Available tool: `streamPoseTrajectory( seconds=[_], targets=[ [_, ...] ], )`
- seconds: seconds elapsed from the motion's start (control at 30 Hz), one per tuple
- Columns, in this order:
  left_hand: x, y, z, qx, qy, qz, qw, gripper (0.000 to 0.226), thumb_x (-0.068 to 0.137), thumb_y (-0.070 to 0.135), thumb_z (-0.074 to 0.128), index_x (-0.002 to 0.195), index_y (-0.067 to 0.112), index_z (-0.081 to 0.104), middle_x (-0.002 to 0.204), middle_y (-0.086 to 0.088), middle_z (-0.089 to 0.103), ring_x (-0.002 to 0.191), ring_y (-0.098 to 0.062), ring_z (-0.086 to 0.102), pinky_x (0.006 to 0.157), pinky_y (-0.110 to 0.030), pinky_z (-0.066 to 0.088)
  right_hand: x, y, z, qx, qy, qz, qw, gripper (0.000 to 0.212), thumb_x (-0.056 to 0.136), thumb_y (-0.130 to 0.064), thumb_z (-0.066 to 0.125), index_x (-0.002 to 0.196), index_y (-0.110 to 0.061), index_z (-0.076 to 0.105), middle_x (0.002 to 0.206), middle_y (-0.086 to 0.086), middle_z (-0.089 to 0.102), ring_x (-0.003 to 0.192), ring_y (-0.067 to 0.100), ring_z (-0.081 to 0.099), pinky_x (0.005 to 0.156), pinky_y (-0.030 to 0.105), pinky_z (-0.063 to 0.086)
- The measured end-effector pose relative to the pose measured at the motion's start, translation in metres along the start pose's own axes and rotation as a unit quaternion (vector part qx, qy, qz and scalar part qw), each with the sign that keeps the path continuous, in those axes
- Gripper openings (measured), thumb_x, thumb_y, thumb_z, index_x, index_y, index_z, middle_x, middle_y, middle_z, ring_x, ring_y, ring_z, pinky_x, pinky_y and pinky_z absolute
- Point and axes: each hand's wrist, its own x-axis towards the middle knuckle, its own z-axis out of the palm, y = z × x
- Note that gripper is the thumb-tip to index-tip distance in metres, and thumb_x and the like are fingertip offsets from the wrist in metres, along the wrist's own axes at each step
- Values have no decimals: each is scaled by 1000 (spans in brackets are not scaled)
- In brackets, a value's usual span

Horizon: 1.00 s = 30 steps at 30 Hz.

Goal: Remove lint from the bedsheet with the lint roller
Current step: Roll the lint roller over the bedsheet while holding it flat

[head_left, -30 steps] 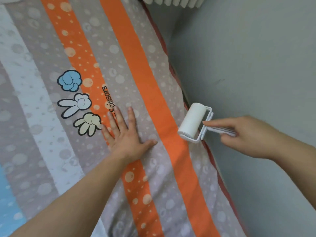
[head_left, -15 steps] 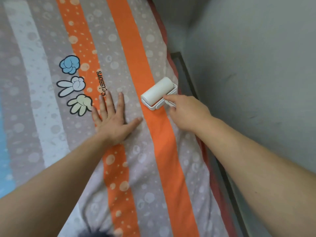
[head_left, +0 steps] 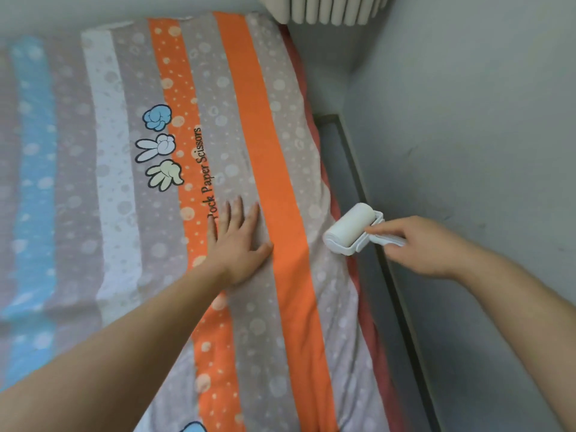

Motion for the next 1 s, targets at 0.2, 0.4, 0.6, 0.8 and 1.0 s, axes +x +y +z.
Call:
streamPoseTrajectory(
  seconds=[0.2, 0.4, 0.6, 0.8, 1.0],
  targets=[
    [-36, -40, 15, -11, 32, -72, 997, 109, 84, 75, 54, 160, 34, -12, 166, 2, -27, 151, -18, -28, 119, -57, -17, 21, -104, 40, 20, 144, -94, 985, 51, 92, -24, 46, 137, -47, 48, 136, -5, 57, 116, 22, 58, 91, 34, 49],
    [-43, -39, 26, -19, 29, -56, 998, 122, 77, 81, 56, 159, 29, -17, 164, -2, -32, 149, -22, -33, 118, -59, -18, 40, -111, 88, -32, 117, -48, 991, 54, 91, -24, 41, 138, -51, 43, 140, -6, 54, 120, 24, 54, 92, 35, 45],
    [-60, -22, 39, 16, 20, -72, 997, 128, 72, 89, 50, 158, 27, -22, 162, -5, -35, 148, -25, -36, 119, -58, -17, -8, -57, 86, -57, 96, -35, 993, 54, 90, -25, 42, 136, -54, 44, 132, -5, 60, 105, 23, 61, 79, 33, 50],
    [-67, -9, 45, 17, 19, -83, 996, 125, 74, 90, 45, 157, 26, -23, 162, -7, -36, 148, -25, -36, 120, -56, -17, -37, -12, 86, -79, 66, 0, 995, 52, 89, -29, 42, 133, -57, 44, 128, -11, 60, 93, 19, 58, 71, 30, 47],
    [-85, -7, 58, 19, 36, -74, 996, 111, 81, 87, 38, 157, 33, -22, 163, -5, -33, 148, -22, -36, 119, -53, -21, -57, 18, 74, -91, 0, 10, 996, 52, 85, -28, 47, 130, -56, 49, 135, -15, 55, 110, 14, 58, 85, 32, 50]
  ],
)
